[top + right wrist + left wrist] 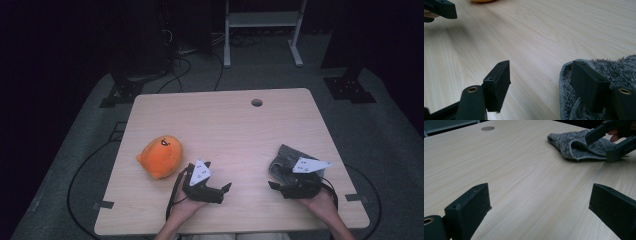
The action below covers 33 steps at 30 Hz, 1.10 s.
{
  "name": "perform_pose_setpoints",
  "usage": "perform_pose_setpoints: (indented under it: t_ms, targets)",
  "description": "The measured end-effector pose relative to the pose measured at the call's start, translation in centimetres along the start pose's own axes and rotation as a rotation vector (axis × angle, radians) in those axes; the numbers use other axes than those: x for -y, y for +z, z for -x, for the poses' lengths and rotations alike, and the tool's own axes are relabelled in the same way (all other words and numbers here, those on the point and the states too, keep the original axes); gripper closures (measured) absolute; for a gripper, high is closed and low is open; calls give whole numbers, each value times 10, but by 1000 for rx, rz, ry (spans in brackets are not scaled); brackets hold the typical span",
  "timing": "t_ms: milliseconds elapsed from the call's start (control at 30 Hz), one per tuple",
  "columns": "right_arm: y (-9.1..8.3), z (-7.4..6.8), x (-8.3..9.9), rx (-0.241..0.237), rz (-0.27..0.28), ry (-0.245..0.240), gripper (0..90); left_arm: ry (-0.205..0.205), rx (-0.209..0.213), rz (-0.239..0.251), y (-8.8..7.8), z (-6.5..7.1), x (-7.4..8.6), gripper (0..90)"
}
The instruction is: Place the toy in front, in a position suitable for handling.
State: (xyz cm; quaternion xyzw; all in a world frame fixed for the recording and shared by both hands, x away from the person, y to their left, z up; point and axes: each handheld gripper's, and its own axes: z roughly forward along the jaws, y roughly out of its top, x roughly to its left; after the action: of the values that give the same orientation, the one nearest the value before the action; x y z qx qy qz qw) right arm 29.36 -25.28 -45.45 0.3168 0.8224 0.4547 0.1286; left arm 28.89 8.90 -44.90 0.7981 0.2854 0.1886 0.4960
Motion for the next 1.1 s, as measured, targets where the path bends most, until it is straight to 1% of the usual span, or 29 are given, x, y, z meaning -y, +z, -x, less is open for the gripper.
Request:
perform_pose_setpoints:
  t_ms: [133, 333, 467, 567, 633, 700, 800, 833, 900, 967, 1067, 1100]
  targets:
    - [0, 0, 0, -4, 0, 1, 311, 12, -6, 2, -3, -1, -3, 29]
    - [0, -2, 1, -8, 1, 2, 311, 20, -14, 32, -13, -10, -11, 29]
    - [1, -3, -1, -6, 0, 0, 311, 28, -30, 52, -22, -17, -16, 28]
    - [2, -4, -1, -8, -1, 0, 311, 23, -49, 70, -29, -22, -19, 28]
    - [3, -6, -1, -12, -8, -3, 311, 28, -63, 79, -34, -26, -20, 28]
    - [3, -6, -1, -15, -9, -4, 311, 14, -76, 96, -40, -31, -22, 28]
    - [4, -6, -1, -21, -10, -7, 311, 12, -99, 111, -47, -38, -24, 26]
    - [4, -6, -1, -22, -12, -6, 311, 12, -99, 111, -47, -38, -24, 24]
    - [4, -5, -1, -23, -10, -5, 311, -2, -126, 126, -54, -44, -25, 20]
    - [3, -5, 0, -25, -7, -3, 311, -4, -142, 128, -58, -49, -25, 20]
    - [3, -5, 0, -23, -7, -2, 311, -19, -163, 140, -65, -55, -25, 19]
    - [3, -5, 0, -23, -7, -2, 311, -19, -163, 140, -65, -55, -25, 15]
